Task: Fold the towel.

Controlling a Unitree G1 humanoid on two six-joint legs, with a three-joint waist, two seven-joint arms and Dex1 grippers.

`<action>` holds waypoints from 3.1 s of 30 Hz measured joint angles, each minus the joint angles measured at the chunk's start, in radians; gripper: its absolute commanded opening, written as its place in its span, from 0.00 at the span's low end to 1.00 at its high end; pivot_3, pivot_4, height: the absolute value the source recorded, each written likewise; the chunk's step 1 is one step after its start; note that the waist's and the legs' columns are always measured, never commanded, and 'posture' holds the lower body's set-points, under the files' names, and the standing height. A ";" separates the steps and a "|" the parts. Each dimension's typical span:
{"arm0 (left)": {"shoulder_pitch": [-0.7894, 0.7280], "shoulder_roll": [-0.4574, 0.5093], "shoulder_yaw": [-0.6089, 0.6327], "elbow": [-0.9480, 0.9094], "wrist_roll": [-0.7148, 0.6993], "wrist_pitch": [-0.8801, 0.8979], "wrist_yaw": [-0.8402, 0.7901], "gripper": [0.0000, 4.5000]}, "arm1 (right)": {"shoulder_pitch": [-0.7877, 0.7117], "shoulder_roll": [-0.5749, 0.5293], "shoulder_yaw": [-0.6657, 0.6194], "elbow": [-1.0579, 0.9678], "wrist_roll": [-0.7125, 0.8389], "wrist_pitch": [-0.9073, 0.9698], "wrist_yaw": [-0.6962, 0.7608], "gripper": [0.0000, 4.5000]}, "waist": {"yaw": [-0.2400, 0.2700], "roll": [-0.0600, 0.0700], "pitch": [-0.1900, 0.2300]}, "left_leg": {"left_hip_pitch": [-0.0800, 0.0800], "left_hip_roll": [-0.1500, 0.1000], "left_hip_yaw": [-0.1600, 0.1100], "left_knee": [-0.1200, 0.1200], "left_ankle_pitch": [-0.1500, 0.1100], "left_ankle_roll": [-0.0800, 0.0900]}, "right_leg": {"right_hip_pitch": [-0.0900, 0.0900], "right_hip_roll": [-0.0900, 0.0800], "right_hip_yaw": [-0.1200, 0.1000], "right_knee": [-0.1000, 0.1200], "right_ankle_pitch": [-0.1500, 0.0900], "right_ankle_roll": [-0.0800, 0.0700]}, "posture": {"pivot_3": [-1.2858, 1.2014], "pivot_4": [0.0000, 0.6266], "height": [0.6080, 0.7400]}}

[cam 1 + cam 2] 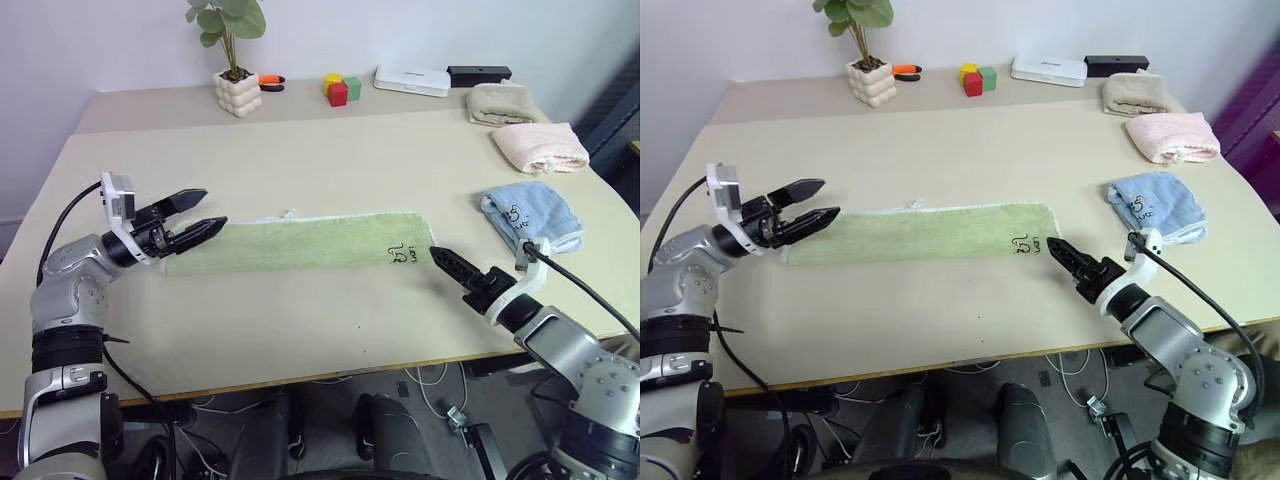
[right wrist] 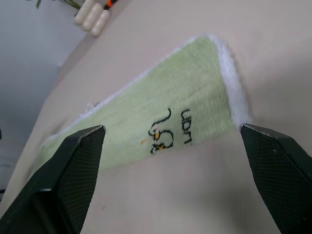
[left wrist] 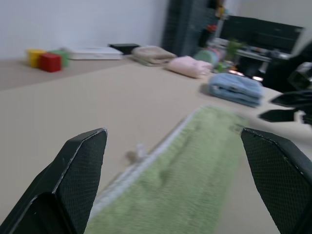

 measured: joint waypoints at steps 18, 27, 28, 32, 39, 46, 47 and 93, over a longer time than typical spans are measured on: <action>0.067 0.051 -0.032 -0.128 -0.027 0.089 -0.079 1.00 | -0.134 0.053 0.055 0.194 0.085 -0.111 -0.213 1.00 | 0.001 0.000 0.000 | -0.001 0.001 0.001 -0.001 -0.001 0.001 | -0.001 0.001 -0.001 -0.011 0.002 -0.003 | 0.52 0.24 1.00; 0.092 0.051 -0.025 -0.161 -0.045 0.091 -0.040 1.00 | -0.221 0.099 0.078 0.318 0.006 -0.213 -0.227 0.36 | -0.002 0.000 0.000 | -0.001 0.001 0.003 -0.004 -0.002 0.002 | -0.002 0.000 0.000 -0.015 0.004 -0.002 | 0.52 0.24 1.00; 0.093 0.051 -0.025 -0.162 -0.046 0.091 -0.038 1.00 | -0.227 0.108 0.079 0.322 0.002 -0.221 -0.231 0.25 | -0.002 0.000 0.000 | -0.001 0.001 0.003 -0.005 -0.001 0.002 | -0.003 0.000 0.000 -0.015 0.004 -0.002 | 0.52 0.24 1.00; 0.094 0.051 -0.024 -0.165 -0.046 0.090 -0.031 1.00 | -0.257 0.108 0.088 0.310 -0.007 -0.233 -0.237 0.01 | -0.004 0.000 0.000 | -0.001 0.001 0.004 -0.008 0.000 0.000 | -0.003 0.001 0.000 -0.015 0.004 -0.002 | 0.52 0.24 1.00; 0.092 0.049 -0.024 -0.159 -0.046 0.080 -0.022 1.00 | -0.256 -0.016 0.085 0.309 -0.047 -0.216 -0.231 0.01 | 0.002 0.001 0.001 | -0.003 0.000 0.005 -0.010 0.001 -0.001 | -0.003 0.001 -0.001 -0.015 0.004 -0.002 | 0.52 0.24 1.00; 0.083 0.047 -0.026 -0.139 -0.045 0.061 -0.022 1.00 | -0.201 -0.226 0.130 0.252 -0.148 -0.184 -0.099 0.01 | 0.001 0.001 0.001 | -0.003 0.000 0.005 -0.011 0.001 0.000 | -0.003 0.001 -0.001 -0.015 0.004 -0.002 | 0.52 0.24 1.00; 0.082 0.045 -0.026 -0.134 -0.044 0.059 -0.022 1.00 | -0.201 -0.241 0.146 0.236 -0.166 -0.182 -0.073 0.01 | -0.001 0.001 0.001 | -0.003 0.001 0.005 -0.011 0.001 0.000 | -0.003 0.002 -0.001 -0.015 0.004 -0.002 | 0.52 0.24 1.00; 0.165 0.033 -0.015 -0.262 -0.048 0.039 0.053 1.00 | -0.404 0.030 0.817 0.120 -0.707 -0.239 0.390 0.99 | 0.000 0.000 0.001 | -0.006 0.001 0.005 -0.010 0.006 -0.008 | -0.006 0.002 -0.003 -0.013 0.006 0.001 | 0.52 0.24 1.00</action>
